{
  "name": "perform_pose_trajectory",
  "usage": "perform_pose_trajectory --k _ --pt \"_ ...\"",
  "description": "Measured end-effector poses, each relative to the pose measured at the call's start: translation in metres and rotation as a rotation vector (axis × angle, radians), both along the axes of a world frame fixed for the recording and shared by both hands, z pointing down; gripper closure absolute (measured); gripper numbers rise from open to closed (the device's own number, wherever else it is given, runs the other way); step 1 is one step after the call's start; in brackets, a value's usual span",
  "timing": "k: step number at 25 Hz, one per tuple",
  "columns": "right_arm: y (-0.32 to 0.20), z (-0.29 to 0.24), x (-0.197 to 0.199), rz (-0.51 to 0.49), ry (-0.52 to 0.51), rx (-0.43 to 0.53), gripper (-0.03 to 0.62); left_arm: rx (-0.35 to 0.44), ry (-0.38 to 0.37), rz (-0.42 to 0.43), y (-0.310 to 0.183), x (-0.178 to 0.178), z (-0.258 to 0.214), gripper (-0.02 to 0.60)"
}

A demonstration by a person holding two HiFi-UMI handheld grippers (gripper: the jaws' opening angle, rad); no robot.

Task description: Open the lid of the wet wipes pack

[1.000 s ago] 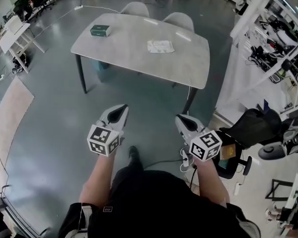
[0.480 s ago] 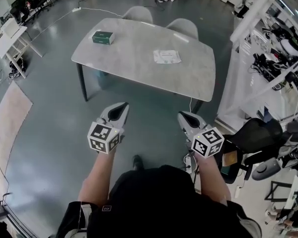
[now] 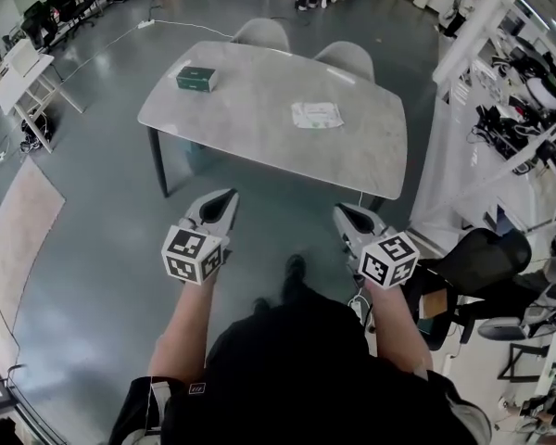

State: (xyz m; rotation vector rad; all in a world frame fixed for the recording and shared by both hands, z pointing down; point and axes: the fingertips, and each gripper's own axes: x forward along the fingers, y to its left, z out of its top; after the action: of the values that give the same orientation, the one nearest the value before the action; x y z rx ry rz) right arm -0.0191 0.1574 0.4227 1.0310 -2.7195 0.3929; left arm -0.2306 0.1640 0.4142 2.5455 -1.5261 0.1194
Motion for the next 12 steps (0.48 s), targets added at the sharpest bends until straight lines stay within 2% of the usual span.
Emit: perform_pose_trajectory --k 6,12 --pt "-0.045 0.011 -0.004 -0.014 -0.034 -0.018 0.592 -0.027 -0.027 -0.011 -0.036 0.001 0.008 0.572" --pt "-0.116 0.028 0.011 -0.01 -0.061 -0.054 0.592 -0.071 -0.052 -0.006 -0.106 0.017 0.021 0.572"
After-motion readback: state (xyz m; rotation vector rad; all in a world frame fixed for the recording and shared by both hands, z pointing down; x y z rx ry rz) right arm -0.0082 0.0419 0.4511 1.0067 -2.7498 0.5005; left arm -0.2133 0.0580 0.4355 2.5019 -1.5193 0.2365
